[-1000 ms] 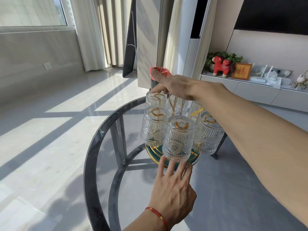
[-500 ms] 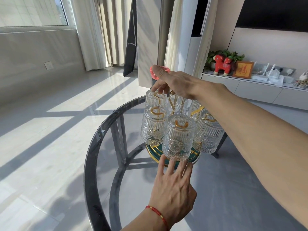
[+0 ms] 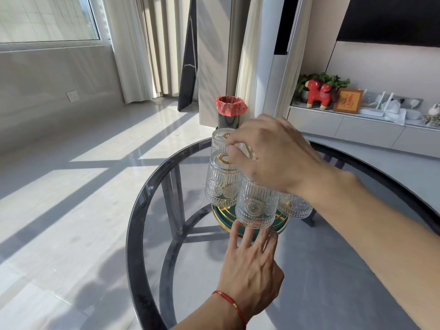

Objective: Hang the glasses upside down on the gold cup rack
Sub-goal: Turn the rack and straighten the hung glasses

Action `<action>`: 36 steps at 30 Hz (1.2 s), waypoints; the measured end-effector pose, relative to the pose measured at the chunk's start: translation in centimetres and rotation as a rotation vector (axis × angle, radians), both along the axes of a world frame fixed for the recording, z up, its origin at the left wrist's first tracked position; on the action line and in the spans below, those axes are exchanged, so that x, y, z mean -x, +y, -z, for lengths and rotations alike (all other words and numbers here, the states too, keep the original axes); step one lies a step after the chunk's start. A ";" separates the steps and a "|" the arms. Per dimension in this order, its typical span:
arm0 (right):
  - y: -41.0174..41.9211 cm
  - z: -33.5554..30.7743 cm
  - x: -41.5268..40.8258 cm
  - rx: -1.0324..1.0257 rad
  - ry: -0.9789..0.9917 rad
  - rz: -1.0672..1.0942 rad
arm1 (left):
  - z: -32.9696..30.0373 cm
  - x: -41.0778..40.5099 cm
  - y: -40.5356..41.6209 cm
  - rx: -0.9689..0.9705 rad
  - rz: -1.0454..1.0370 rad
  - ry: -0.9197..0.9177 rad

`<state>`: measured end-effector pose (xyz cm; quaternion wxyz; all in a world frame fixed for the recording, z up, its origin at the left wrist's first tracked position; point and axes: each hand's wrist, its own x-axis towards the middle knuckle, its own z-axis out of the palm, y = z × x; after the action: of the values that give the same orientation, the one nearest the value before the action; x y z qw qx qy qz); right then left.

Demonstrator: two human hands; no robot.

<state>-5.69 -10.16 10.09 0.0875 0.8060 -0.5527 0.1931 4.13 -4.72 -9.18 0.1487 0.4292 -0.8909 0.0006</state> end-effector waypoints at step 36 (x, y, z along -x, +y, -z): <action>5.3 4.0 0.4 0.035 -0.079 0.100 | 0.8 0.3 0.0 0.050 0.019 0.026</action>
<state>-6.12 -4.82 6.08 0.0892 0.7675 -0.5917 0.2299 3.80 -4.71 -9.93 0.1707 0.4169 -0.8927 0.0158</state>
